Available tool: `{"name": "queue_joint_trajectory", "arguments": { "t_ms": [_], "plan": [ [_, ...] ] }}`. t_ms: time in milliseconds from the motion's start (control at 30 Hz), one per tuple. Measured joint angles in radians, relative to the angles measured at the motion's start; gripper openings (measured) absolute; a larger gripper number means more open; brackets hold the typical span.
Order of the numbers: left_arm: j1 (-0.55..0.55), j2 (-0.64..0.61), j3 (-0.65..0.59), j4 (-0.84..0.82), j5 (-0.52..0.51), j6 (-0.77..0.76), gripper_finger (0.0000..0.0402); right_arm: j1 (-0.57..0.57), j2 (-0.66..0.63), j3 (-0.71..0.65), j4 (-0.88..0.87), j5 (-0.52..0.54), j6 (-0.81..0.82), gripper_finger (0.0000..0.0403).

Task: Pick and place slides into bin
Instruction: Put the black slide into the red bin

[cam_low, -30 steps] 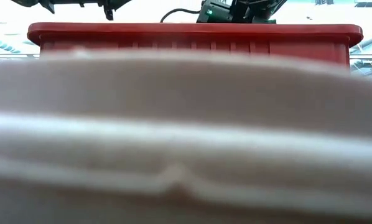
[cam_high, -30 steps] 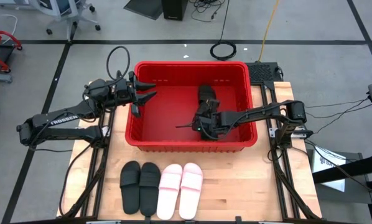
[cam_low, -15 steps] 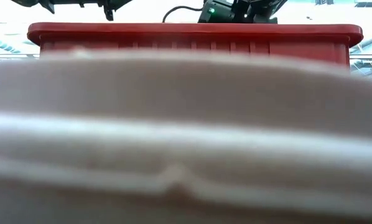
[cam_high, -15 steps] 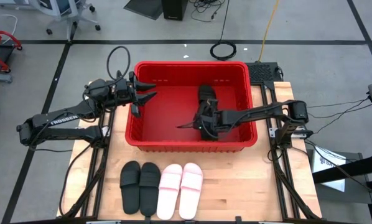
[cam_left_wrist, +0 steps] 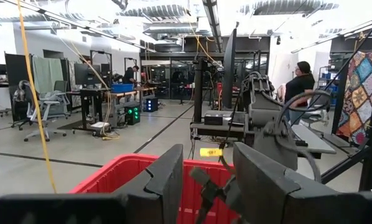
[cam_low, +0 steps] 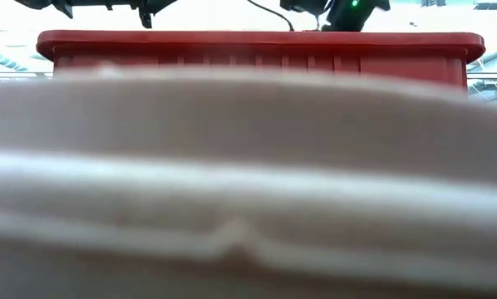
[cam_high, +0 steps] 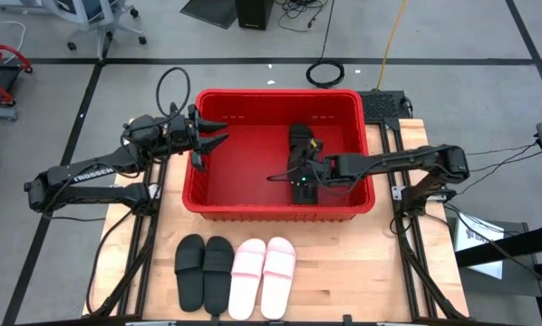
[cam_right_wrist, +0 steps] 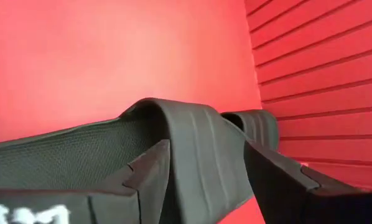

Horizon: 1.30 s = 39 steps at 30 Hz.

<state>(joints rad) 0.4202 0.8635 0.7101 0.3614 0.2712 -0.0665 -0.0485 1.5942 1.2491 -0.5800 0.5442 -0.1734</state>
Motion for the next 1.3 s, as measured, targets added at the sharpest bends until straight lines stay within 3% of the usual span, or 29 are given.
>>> {"name": "queue_joint_trajectory", "arguments": {
  "t_ms": [300, 600, 800, 1300],
  "plan": [
    [-0.002, 0.000, 0.000, 0.000, 0.001, -0.013, 0.0147, 0.000, -0.030, -0.004, -0.066, -0.009, -0.007, 0.0194],
    [-0.001, 0.000, 0.000, 0.001, 0.001, -0.007, 0.0147, -0.039, -0.028, -0.165, 0.099, -0.234, -0.057, 0.0193],
    [-0.001, 0.000, 0.000, 0.001, 0.000, 0.001, 0.0147, -0.094, -0.028, -0.238, 0.152, -0.244, -0.076, 0.0188],
    [-0.001, 0.000, 0.000, 0.001, -0.008, 0.002, 0.0147, -0.100, -0.062, -0.245, 0.205, -0.237, -0.104, 0.0180]
  ]
}}
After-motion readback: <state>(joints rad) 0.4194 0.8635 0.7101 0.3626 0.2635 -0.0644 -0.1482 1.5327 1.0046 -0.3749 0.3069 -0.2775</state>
